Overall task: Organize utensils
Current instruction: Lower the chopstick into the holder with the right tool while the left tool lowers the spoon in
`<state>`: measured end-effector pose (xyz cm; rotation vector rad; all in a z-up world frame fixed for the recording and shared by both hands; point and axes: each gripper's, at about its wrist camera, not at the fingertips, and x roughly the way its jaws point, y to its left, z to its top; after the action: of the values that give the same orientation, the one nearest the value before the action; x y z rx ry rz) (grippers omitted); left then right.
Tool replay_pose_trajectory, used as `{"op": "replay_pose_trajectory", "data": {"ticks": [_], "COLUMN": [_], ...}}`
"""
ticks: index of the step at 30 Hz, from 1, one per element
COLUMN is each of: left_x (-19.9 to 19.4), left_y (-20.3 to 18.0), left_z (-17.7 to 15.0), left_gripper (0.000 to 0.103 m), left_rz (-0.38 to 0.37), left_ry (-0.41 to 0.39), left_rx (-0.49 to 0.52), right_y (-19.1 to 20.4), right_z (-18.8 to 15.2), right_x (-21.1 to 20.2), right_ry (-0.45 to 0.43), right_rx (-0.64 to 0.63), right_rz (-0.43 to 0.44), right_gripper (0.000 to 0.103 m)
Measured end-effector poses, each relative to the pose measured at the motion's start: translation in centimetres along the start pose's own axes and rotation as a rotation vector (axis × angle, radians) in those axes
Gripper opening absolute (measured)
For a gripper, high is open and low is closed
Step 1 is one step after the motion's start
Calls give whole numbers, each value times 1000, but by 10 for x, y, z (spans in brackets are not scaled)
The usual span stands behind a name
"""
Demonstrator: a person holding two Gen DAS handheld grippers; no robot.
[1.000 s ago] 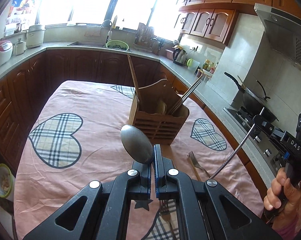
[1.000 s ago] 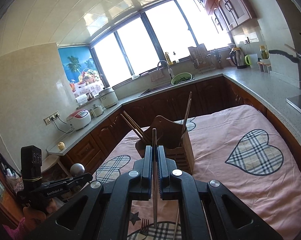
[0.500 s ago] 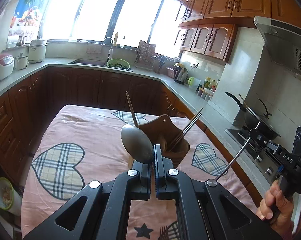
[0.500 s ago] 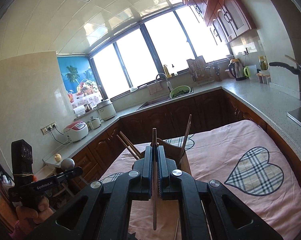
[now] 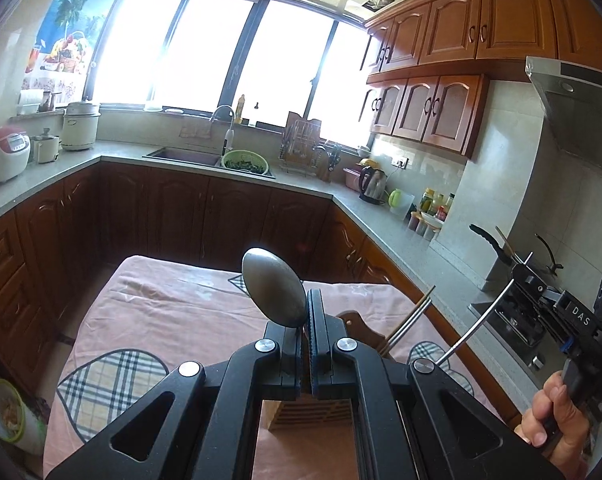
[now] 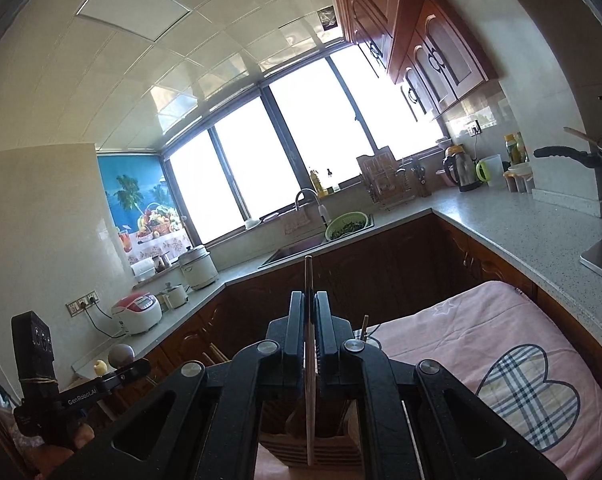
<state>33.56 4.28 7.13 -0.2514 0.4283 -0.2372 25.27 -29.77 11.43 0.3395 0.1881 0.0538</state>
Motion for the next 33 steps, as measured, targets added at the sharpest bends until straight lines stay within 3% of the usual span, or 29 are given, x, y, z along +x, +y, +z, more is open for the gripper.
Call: {"op": "replay_pose_trajectory", "data": {"ticks": [7,18,33], "left_x": [49,107,147], "left_y": [4,-4,-9], "left_z": [-4,-26,-38], "left_gripper": [1,1,2], "left_rz": [14,47,51], "left_ry": [27,110,204], "left_rx": [-12,23,69], "right_y": [-11,-23,-32], "right_z": [1,-51,-70], "right_x": [29,67,83], "right_ry": [-19,77,157], "right_rx": [15,24,29], "right_rz": [-35,-75,-71], "right_gripper": [5,5,5]}}
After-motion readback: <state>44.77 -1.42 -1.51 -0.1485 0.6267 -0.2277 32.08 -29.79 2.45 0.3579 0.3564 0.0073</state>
